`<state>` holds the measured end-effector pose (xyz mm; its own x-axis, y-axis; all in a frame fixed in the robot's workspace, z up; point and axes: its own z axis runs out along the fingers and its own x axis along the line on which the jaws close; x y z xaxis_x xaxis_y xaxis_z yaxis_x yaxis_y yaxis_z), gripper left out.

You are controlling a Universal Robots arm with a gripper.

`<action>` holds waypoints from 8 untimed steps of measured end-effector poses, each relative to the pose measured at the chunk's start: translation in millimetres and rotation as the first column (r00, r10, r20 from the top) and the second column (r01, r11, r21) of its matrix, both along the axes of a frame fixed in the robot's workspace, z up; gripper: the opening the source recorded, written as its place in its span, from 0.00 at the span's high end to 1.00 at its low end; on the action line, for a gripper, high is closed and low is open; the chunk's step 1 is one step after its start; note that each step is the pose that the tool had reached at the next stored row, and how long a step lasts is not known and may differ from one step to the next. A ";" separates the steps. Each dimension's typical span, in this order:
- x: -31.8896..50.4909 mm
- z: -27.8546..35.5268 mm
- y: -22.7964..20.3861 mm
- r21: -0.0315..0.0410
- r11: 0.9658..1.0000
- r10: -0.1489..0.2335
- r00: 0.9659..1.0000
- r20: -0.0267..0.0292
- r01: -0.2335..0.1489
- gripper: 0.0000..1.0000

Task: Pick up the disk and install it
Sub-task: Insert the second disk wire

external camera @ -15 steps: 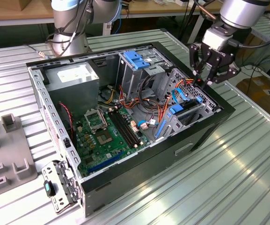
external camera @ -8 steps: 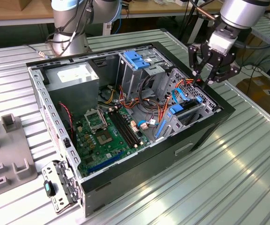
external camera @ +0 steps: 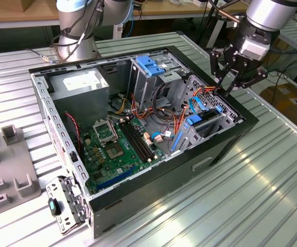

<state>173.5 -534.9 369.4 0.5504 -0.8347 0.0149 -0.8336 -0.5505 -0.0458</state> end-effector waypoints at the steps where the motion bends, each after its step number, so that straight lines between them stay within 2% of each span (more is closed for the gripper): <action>1: 0.3 -0.1 0.0 0.000 1.000 0.018 1.000 0.000 -0.018 0.64; 2: 1.1 -0.1 0.0 0.000 0.998 0.056 0.998 0.000 -0.056 0.64; 4: 1.4 -0.2 0.0 0.000 0.996 0.091 0.996 0.000 -0.091 0.64; 6: 1.7 -0.4 0.0 0.000 0.988 0.155 0.988 0.000 -0.155 0.64; 7: 1.7 -0.5 0.0 0.000 0.982 0.190 0.982 0.000 -0.190 0.64; 8: 1.7 -0.5 0.0 0.000 0.978 0.207 0.978 0.000 -0.207 0.64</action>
<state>175.2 -534.9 368.9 0.7113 -0.7027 0.0149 -0.7016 -0.7111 -0.0458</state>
